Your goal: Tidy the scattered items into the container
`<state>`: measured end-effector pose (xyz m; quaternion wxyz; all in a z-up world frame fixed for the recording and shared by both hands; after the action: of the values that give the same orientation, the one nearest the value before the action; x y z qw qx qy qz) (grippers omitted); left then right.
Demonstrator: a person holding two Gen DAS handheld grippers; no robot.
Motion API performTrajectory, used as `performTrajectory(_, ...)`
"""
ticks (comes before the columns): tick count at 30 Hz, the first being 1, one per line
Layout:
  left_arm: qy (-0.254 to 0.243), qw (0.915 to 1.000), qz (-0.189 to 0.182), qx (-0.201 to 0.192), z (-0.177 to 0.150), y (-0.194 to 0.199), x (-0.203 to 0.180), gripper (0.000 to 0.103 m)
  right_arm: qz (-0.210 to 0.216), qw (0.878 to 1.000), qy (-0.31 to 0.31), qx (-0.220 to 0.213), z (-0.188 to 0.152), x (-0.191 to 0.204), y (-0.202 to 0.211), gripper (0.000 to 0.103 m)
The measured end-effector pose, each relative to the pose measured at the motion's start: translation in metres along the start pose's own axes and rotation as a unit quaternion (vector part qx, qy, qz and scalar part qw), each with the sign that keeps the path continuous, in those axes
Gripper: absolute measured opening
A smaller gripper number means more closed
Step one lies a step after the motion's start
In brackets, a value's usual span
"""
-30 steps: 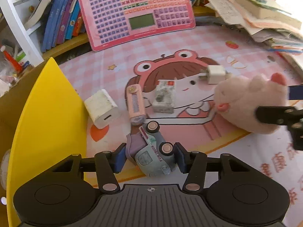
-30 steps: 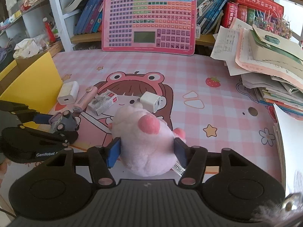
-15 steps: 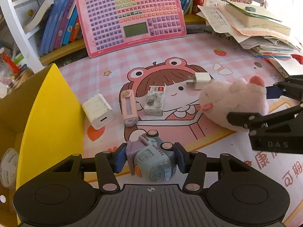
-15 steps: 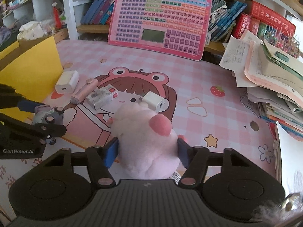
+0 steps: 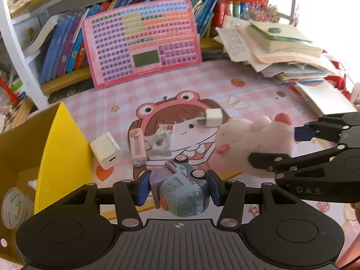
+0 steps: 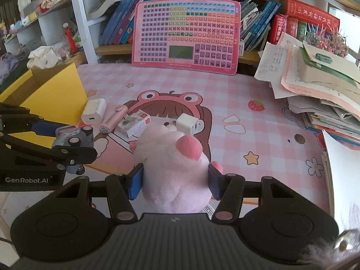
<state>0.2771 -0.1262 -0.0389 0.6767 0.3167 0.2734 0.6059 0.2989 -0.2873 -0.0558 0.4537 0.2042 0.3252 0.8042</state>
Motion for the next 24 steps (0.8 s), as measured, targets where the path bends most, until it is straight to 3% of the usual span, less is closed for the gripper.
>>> performTrajectory(14, -0.001, 0.998, -0.034, -0.054, 0.009, 0.057, 0.001, 0.051, 0.013, 0.999, -0.013, -0.047, 0.016, 0.01, 0.05, 0.055)
performTrajectory(24, 0.015, 0.9917, -0.064, -0.111, 0.011, 0.094, 0.038, 0.051, -0.012, 0.997, -0.006, -0.076, 0.032, 0.043, 0.076, 0.055)
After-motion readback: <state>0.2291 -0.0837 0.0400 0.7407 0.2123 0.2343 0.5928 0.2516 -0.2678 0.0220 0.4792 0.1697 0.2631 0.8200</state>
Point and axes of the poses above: each gripper's, at about its wrist camera, not at the fingertips, and y roughly against the way its jaws point, x to its left, z to its top, the point moved 1 cm from there along -y, roughly the way its jaws point, and after that the axes turned 4 degrees about y, right-handed, at the moved point
